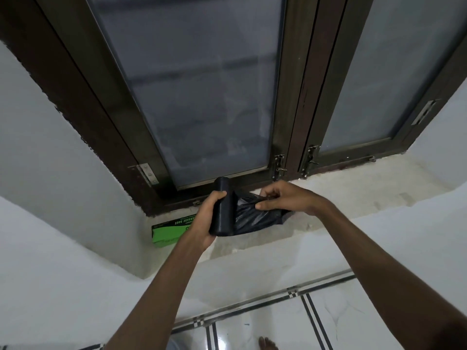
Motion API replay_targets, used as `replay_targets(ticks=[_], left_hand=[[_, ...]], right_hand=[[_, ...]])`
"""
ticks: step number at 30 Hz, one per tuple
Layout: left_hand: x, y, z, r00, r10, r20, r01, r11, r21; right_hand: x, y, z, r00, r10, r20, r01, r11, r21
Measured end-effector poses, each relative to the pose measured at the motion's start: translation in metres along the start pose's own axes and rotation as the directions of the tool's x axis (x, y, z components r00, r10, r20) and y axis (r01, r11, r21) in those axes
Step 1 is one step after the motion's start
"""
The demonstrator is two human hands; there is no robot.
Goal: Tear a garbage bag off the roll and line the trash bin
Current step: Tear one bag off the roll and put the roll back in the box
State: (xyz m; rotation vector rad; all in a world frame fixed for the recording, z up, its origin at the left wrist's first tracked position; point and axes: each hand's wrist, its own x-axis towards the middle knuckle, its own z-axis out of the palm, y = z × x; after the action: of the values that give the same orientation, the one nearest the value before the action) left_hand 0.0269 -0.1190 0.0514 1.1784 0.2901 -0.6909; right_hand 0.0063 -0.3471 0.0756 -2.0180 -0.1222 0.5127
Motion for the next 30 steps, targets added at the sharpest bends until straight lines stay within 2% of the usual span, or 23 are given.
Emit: replay_targets(ticks=[3,6,9,12,14,17,19,22,26,30], left_hand=[[0.001,-0.004,-0.004,1.000,-0.023,0.008,0.023,1.000,-0.013],[0.005,-0.012,-0.004,1.000,0.014,0.020,-0.017,0.991,0.133],[0.012,-0.018,-0.004,0.996,0.068,-0.064,-0.053,0.977,0.205],[0.014,-0.017,-0.005,0.991,0.011,-0.135,0.002,0.995,0.098],[0.011,-0.013,-0.006,0.994,-0.068,-0.087,0.065,0.997,-0.030],[0.011,-0.010,-0.008,0.995,-0.080,-0.054,0.073,0.990,-0.124],[0.009,-0.010,-0.006,0.997,-0.068,-0.046,0.064,0.994,-0.089],[0.012,-0.014,-0.006,0.993,-0.024,-0.113,0.021,0.999,-0.028],[0.016,-0.012,-0.011,0.982,-0.013,-0.186,0.008,1.000,-0.025],[0.013,-0.009,-0.016,0.987,-0.047,-0.155,0.045,0.999,-0.019]], right_hand=[[-0.005,-0.005,-0.002,0.999,-0.030,-0.018,0.031,0.998,0.061],[-0.001,-0.007,-0.003,0.997,-0.055,-0.059,0.059,0.996,0.066],[0.002,-0.007,-0.005,0.994,-0.037,-0.107,0.045,0.996,0.073],[0.002,-0.008,-0.008,0.981,-0.011,-0.196,0.030,0.995,0.093],[0.001,-0.009,-0.009,0.970,-0.004,-0.242,0.031,0.994,0.109],[0.002,-0.011,-0.008,0.951,0.012,-0.308,0.027,0.992,0.121],[0.003,-0.012,-0.007,0.937,0.051,-0.346,0.006,0.987,0.162],[0.003,-0.014,-0.005,0.929,0.111,-0.352,-0.038,0.978,0.206],[0.001,-0.010,-0.009,0.942,0.089,-0.324,-0.073,0.995,0.062],[0.000,-0.007,-0.012,0.929,0.091,-0.358,-0.066,0.995,0.081]])
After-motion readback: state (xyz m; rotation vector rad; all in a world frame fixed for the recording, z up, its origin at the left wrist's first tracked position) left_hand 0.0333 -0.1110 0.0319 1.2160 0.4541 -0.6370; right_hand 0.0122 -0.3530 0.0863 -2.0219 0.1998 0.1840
